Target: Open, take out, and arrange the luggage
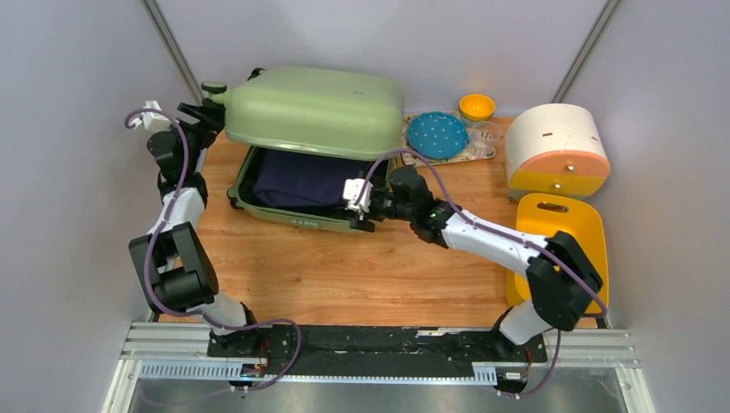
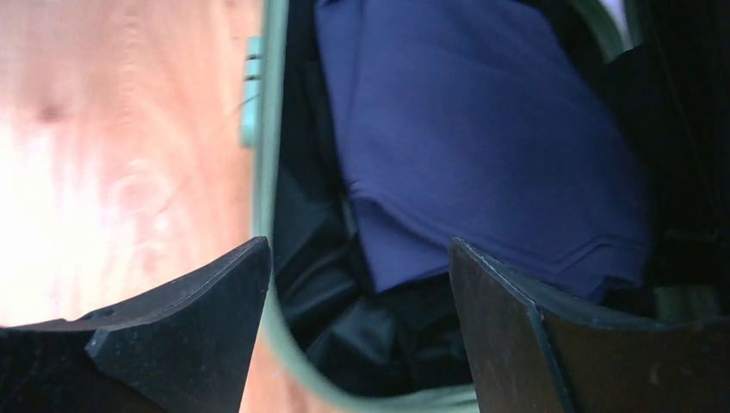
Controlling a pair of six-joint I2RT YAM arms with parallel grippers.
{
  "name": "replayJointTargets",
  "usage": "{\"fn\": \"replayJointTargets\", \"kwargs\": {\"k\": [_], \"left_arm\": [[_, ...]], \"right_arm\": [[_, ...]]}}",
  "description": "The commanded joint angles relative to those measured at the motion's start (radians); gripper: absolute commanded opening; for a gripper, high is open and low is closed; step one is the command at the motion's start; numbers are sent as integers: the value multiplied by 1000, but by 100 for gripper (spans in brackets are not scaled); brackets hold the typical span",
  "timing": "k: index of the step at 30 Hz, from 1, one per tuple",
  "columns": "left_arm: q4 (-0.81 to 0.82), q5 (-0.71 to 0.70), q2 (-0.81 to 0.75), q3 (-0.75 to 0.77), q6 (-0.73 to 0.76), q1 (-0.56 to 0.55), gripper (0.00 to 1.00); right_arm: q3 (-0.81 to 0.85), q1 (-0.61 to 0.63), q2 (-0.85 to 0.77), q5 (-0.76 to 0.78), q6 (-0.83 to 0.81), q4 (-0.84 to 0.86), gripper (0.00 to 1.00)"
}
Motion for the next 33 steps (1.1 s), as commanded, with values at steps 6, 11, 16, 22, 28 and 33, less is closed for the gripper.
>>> {"fn": "replayJointTargets", "kwargs": {"k": [6,11,16,22,28,33], "left_arm": [[11,81,38,201,67,-82,92],[-58,92,-52,105,145,-79,92],[-294,82,-189,-39,397,-81,92],[-444,150,-259,-171,704,-82,91],[-627,177,-112,-83,934,-105,84],[-796,126,-111,-95,1108,-145,80]], "right_arm": [[359,10,326,435,-169,586,85],[563,-37,445,495,-180,649,86],[779,-122,533,501,-155,570,87],[1006,-203,679,484,-143,493,88],[1180,-248,795,463,-155,462,90],[1258,-292,852,445,-185,459,91]]}}
